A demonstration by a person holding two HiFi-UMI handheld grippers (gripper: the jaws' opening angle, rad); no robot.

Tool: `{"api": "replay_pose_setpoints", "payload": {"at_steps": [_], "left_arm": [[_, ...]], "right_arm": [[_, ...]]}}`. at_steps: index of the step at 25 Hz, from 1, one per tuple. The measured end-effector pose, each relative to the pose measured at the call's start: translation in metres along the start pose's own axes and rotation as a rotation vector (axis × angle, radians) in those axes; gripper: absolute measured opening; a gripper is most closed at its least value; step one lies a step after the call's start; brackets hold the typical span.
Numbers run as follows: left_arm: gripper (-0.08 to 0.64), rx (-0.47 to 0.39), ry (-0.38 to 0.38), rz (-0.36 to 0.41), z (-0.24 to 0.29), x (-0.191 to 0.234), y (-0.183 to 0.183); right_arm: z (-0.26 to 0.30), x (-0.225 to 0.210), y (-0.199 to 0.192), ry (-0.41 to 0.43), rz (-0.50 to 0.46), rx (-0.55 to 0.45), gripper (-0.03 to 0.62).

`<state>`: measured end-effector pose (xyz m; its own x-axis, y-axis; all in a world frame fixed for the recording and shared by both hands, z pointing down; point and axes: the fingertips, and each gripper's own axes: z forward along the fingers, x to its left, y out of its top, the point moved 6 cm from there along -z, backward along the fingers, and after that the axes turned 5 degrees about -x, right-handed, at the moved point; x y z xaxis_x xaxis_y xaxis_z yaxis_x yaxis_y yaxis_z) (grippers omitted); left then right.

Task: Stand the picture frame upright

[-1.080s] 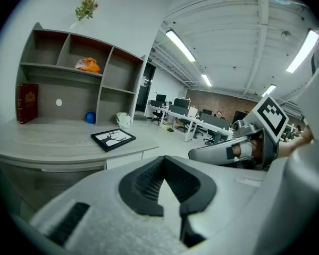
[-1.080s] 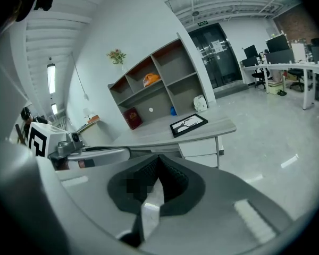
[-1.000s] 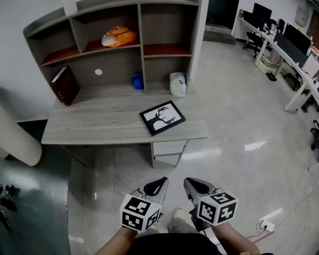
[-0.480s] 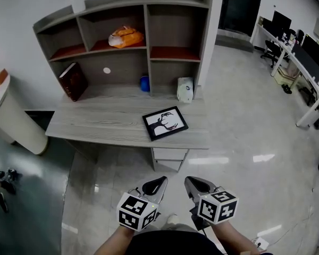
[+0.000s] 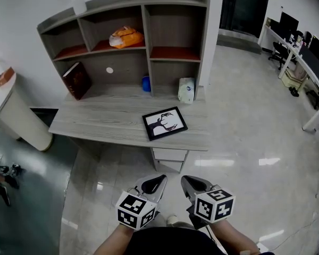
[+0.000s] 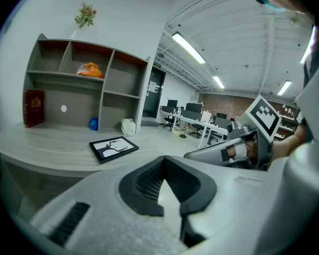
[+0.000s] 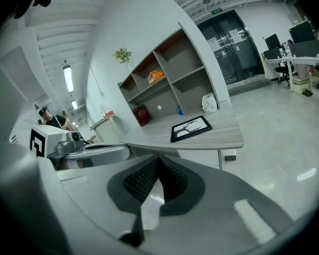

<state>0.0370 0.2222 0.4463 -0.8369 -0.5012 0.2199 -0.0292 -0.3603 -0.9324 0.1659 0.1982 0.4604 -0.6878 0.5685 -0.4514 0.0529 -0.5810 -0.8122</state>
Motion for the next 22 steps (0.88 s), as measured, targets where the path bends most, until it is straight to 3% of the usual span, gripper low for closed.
{"api": "replay_pose_setpoints", "payload": {"at_steps": [10,22], "left_arm": [[-0.002,0.019,0.004,0.023,0.014,0.006,0.001],[-0.002,0.03,-0.076,0.042,0.055,0.032,0.013]], "right_arm": [[-0.001,-0.016,0.001,-0.021,0.039,0.0,-0.003],[0.032,-0.038,0.022,-0.068,0.046,-0.014,-0.003]]}}
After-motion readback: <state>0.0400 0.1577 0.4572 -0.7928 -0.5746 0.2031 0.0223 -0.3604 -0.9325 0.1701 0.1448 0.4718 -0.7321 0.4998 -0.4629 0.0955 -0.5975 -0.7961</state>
